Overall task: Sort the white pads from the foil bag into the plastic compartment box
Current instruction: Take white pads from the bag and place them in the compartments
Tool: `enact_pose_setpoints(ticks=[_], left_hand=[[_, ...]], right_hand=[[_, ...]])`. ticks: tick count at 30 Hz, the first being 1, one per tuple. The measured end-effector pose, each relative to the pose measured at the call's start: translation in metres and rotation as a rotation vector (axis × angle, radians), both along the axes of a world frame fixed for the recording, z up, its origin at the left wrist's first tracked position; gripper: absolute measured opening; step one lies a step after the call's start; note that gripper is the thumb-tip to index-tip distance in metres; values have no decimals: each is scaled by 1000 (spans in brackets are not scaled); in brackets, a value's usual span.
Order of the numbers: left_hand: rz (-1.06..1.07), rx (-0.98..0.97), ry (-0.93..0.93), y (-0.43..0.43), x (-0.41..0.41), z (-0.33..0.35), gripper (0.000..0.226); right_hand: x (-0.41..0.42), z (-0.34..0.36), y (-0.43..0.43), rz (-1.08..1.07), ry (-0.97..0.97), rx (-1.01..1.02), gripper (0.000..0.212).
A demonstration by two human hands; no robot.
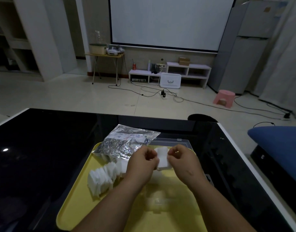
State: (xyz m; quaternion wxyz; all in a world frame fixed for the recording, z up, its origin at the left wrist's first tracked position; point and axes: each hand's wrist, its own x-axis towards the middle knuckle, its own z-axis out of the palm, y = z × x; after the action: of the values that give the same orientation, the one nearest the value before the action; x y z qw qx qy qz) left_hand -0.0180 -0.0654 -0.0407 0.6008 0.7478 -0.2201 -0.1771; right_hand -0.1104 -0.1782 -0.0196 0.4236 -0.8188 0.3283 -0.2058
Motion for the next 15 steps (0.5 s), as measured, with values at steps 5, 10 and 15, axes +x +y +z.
enact_pose_setpoints(ticks=[5,10,15], left_hand=[[-15,140,-148,-12,-2,-4,20],[-60,329,-353,-19,-7,-13,7],[-32,462,-514,-24,-12,-25,16]], right_hand=[[-2,-2,-7,-9,123,-70,4],[-4,-12,-6,-20,247,-99,7],[-2,-22,-11,-14,279,-75,9]])
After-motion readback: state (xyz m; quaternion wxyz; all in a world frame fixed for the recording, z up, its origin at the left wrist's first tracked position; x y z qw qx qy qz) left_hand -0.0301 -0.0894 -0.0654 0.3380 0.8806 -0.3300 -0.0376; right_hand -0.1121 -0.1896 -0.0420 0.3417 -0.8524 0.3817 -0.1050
